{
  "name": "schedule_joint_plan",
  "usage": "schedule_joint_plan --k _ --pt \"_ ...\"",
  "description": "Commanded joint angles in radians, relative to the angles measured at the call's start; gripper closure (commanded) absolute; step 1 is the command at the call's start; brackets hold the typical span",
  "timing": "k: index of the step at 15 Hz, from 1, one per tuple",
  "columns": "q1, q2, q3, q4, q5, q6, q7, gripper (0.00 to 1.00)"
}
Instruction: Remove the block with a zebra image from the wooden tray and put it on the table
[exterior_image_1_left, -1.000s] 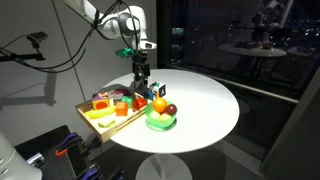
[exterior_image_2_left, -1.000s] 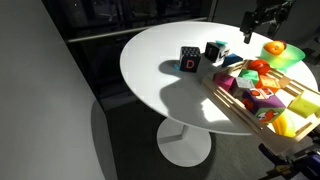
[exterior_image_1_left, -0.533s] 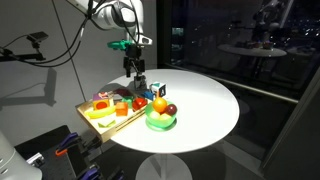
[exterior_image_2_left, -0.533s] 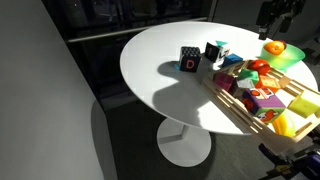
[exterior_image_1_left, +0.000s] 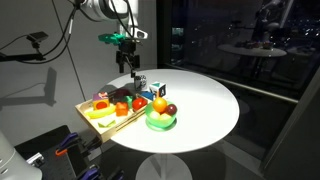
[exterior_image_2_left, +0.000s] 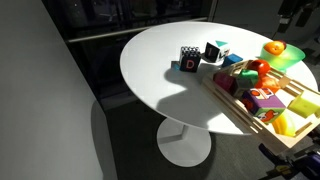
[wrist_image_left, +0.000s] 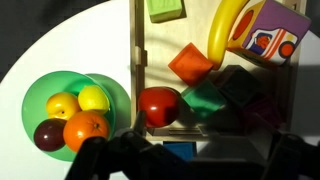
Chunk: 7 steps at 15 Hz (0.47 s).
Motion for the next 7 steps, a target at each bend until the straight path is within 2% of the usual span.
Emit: schedule_joint_plan --k 1,4,5,7 --pt "-0.016 -0.110 0.000 -0.087 0.020 0.043 -0.049 0.00" --pt "-0.019 -0.155 -0.002 -0.120 0.009 0.065 -0.055 0.00" --pt "-0.016 -0.103 0.007 -0.076 0.002 0.040 -0.024 0.00" --pt "-0.018 -0.127 0.007 -0.094 0.002 0.044 -0.025 0.00"
